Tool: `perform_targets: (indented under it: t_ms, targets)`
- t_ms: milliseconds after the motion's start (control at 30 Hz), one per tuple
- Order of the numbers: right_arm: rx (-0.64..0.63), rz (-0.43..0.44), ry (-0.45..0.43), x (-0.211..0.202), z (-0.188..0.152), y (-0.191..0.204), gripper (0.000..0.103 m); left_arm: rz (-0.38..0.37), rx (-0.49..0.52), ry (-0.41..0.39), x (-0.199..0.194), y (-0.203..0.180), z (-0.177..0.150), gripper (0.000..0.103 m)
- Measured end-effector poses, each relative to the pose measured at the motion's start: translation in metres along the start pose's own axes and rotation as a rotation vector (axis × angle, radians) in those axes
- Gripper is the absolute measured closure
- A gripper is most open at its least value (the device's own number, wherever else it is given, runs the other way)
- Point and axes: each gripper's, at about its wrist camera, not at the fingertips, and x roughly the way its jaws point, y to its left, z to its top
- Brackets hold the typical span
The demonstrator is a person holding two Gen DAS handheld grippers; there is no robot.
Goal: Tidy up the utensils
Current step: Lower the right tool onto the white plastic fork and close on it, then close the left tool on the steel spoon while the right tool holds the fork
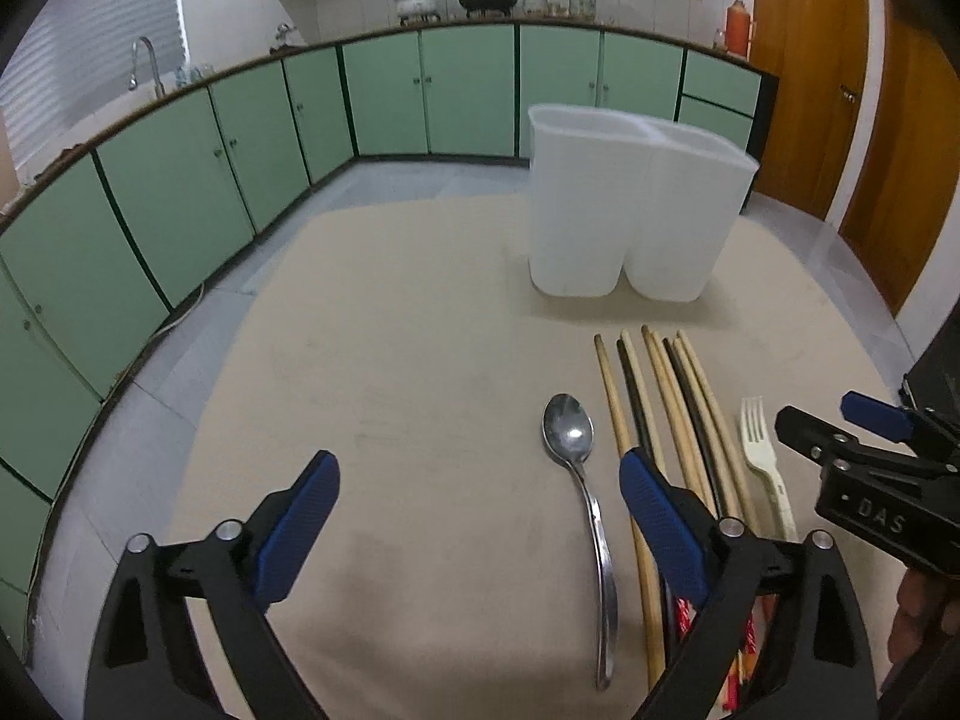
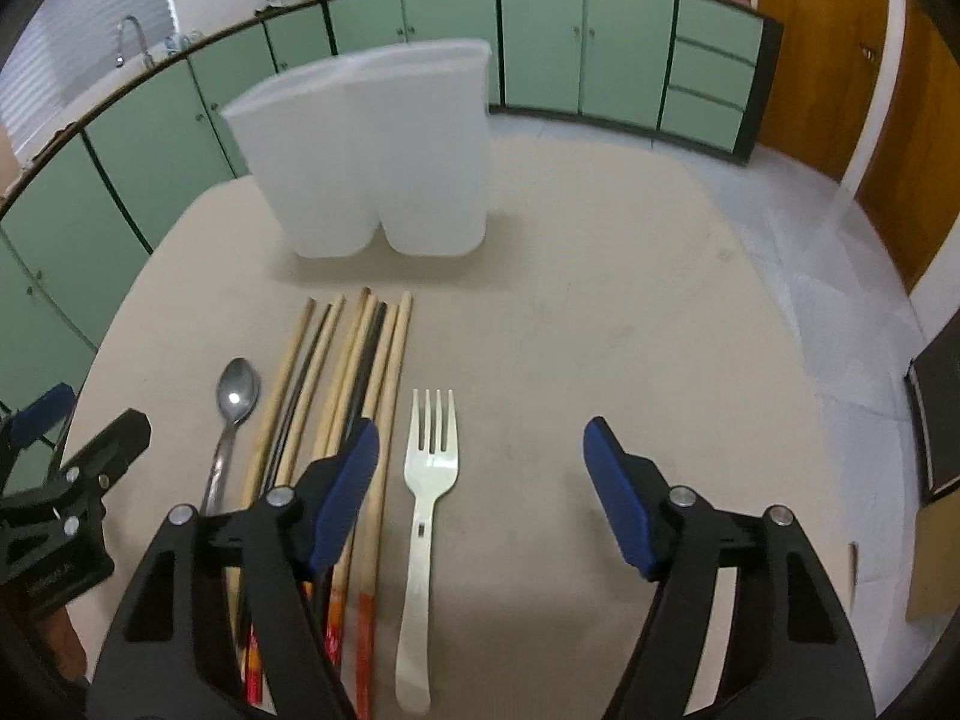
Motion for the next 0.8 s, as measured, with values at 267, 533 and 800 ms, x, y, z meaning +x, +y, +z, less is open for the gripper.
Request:
perform_targets:
  t_ms: [267, 533, 800]
  targets:
    - [0.017, 0.021, 0.066, 0.029, 0.004, 0.001, 0.045, 0.007, -0.009, 0.032, 0.017, 0.004, 0.001, 0.012]
    - [-0.009, 0.04, 0.062, 0.032, 0.006, 0.001, 0.083, -0.012, -0.014, 0.054, 0.029, 0.0, 0.008, 0.012]
    - [0.002, 0.069, 0.067, 0.03, 0.011, -0.007, 0.084, 0.006, -0.012, 0.084, 0.053, -0.016, 0.019, 0.011]
